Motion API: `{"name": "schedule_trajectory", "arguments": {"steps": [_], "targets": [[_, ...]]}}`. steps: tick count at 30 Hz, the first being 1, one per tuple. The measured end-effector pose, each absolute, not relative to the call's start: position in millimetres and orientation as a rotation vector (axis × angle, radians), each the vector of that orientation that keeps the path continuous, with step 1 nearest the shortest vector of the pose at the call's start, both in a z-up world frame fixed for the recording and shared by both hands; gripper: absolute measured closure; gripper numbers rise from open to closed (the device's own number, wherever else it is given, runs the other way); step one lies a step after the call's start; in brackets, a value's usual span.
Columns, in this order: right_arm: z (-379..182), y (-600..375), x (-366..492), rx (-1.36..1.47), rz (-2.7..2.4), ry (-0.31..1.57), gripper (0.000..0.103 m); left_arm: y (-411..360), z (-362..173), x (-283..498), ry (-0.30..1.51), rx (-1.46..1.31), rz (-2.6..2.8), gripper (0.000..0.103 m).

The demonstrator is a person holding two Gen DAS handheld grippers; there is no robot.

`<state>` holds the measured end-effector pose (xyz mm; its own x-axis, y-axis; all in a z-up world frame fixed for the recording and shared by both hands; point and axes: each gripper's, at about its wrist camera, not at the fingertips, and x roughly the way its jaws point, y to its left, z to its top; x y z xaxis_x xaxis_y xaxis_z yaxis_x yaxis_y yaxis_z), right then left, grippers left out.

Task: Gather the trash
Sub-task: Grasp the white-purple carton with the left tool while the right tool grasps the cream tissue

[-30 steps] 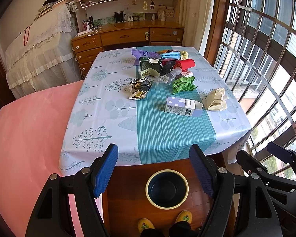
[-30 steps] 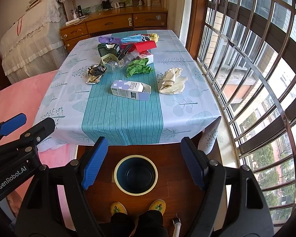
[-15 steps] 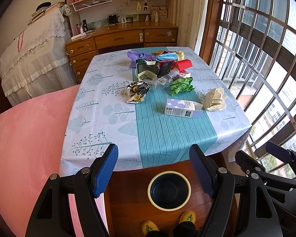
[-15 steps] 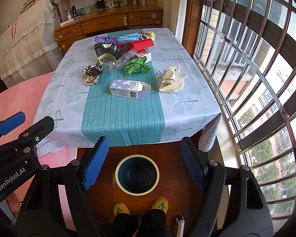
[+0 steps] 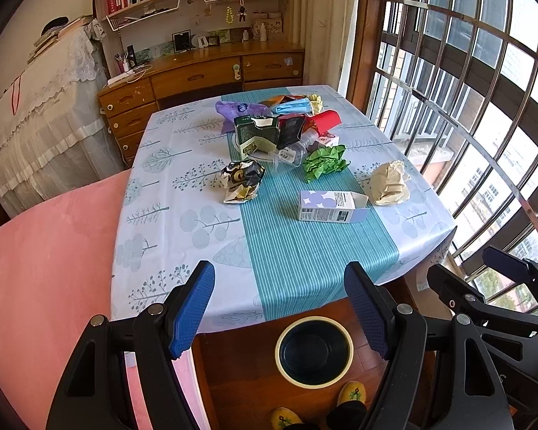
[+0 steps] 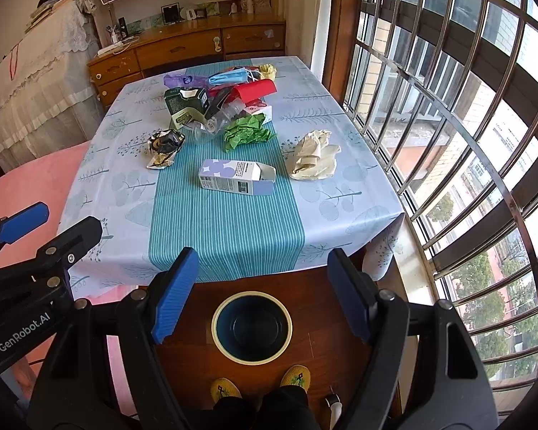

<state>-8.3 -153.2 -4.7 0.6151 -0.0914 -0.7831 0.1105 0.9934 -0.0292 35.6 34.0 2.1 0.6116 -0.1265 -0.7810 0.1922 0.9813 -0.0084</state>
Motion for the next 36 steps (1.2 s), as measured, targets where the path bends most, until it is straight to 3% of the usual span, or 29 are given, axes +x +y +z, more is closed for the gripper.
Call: {"name": "schedule_trajectory", "arguments": {"steps": [8,17,24,34,36], "targets": [[0,-168,19,0.058,-0.139,0.880,0.030,25,1,73,0.909,0.129,-0.195,0.027],[-24,-245,119,0.204,-0.105,0.990,0.030,-7,-15,144,0.960,0.127,-0.075,0.027],[-74,-308,209,0.265,0.009,1.163,0.030,-13,-69,207,1.187,-0.121,0.077,0.027],[-147,-332,282,0.303,0.191,1.349,0.030,-37,-117,241,1.276,-0.453,0.191,0.027],[-158,-326,292,0.255,0.205,1.372,0.034,-40,-119,247,1.276,-0.492,0.209,0.027]]}}
